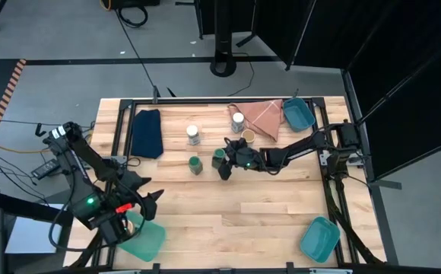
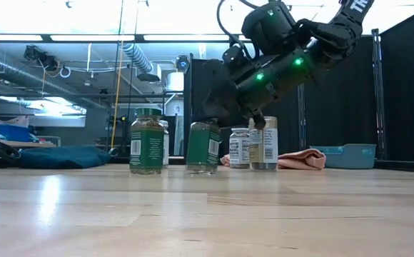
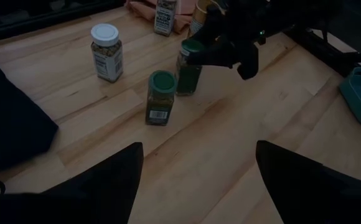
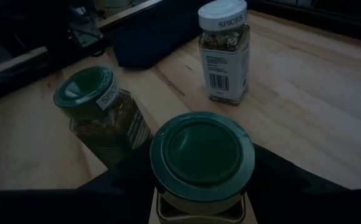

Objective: Sort spices by type
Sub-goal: Put the right green seasoning bottle into the blue bin

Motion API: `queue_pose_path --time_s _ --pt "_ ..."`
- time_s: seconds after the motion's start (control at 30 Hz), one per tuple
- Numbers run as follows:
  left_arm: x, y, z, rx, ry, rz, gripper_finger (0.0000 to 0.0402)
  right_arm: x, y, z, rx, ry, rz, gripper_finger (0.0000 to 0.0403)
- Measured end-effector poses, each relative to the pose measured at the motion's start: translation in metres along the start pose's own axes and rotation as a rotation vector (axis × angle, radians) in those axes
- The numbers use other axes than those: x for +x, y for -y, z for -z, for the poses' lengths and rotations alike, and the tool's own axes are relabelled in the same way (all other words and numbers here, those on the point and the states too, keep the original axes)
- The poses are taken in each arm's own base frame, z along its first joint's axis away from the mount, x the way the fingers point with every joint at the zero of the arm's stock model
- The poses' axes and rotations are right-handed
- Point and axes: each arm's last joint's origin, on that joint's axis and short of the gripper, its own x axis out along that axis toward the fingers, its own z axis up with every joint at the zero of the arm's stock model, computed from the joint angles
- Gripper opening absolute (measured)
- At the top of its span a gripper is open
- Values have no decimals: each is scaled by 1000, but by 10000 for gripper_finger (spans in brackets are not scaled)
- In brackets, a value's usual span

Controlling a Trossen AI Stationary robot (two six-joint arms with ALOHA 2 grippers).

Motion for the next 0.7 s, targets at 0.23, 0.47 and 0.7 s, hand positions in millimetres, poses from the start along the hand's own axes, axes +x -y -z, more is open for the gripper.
queue_pose_path --time_s 0.23,0.47,0.7 --pt "3 0 -2 -6 6 -12 316 0 -1 -2 19 -4 -58 209" --pt "3 0 -2 -5 7 -13 316 -8 0 -20 44 47 -65 209" --pt "3 0 -2 -1 8 -15 316 -22 5 -47 76 127 -70 209"
